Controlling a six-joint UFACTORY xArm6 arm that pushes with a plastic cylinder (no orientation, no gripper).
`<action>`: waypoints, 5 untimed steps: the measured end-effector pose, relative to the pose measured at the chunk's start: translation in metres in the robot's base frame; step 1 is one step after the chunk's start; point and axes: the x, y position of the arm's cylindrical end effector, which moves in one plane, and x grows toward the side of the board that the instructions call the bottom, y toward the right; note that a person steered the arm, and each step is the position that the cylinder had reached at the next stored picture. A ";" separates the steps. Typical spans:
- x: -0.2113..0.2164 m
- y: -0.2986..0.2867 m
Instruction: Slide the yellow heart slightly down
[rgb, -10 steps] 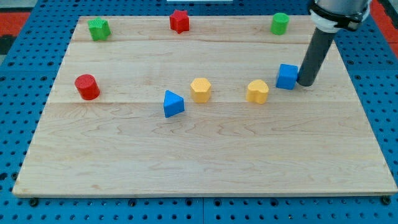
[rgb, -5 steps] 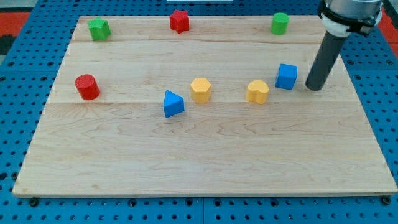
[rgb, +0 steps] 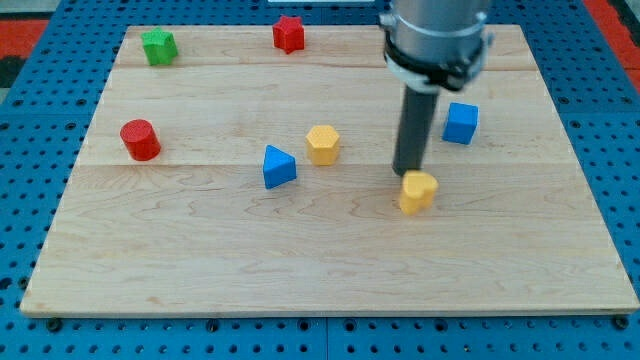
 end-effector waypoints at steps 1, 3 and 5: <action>0.028 0.025; 0.036 0.000; 0.061 0.055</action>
